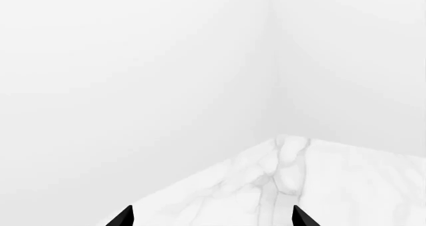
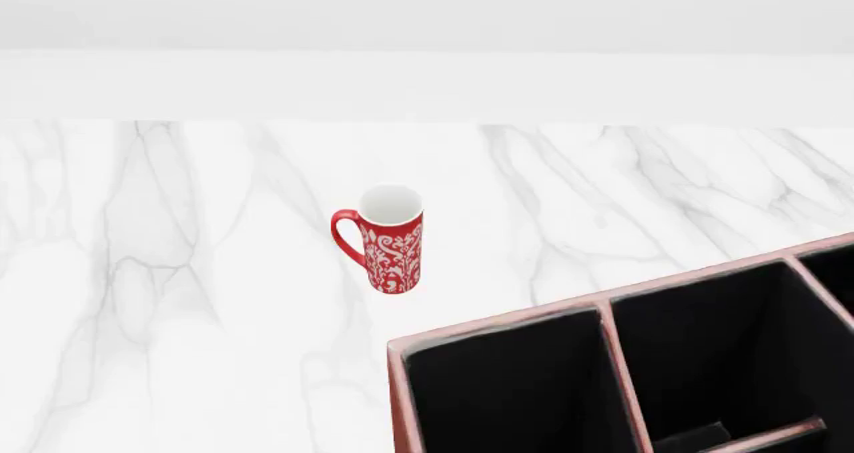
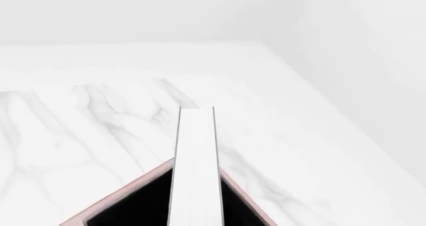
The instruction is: Pick up the book and place it in the right compartment of the caddy.
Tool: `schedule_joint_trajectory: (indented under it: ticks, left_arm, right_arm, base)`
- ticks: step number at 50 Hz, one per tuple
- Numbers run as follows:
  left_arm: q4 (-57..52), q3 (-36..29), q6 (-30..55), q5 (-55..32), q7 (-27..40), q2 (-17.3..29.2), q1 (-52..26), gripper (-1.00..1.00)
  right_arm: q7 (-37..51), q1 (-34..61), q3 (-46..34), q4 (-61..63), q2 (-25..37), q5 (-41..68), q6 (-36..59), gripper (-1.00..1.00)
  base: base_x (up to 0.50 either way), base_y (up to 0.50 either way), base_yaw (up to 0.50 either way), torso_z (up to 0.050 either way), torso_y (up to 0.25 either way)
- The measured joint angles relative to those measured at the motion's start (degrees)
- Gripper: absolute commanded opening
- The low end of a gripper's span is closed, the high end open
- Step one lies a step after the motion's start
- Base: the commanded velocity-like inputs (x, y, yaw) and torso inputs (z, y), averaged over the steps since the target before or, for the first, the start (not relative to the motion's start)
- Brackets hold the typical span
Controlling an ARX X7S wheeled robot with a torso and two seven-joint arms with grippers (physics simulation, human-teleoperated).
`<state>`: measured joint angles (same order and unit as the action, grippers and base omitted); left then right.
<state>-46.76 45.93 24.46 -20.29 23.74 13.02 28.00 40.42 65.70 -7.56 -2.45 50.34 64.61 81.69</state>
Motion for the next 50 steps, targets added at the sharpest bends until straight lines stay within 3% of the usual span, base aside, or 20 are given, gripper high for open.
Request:
schedule_joint_trajectory:
  ticks: [44, 45, 50]
  left_arm:
    - [0.1, -0.7, -0.2, 0.1, 0.5, 0.3, 0.2, 1.00]
    - [0.1, -0.7, -0.2, 0.1, 0.6, 0.3, 0.2, 1.00]
    - [0.1, -0.7, -0.2, 0.0, 0.6, 0.3, 0.3, 1.00]
  right_arm:
    - [-5.4, -6.7, -5.7, -6.0, -1.6, -3.5, -10.0, -1.00]
    - [-5.4, -6.7, -5.7, -6.0, -1.6, -3.6, -10.0, 1.00]
    - [-5.9, -6.8, -5.4, -6.5, -1.9, -4.5, -10.4, 1.00]
  base:
    - [0.00, 0.00, 0.00, 0.000, 0.001]
    - [0.00, 0.00, 0.00, 0.000, 0.000]
    - [0.00, 0.00, 0.00, 0.000, 0.000]
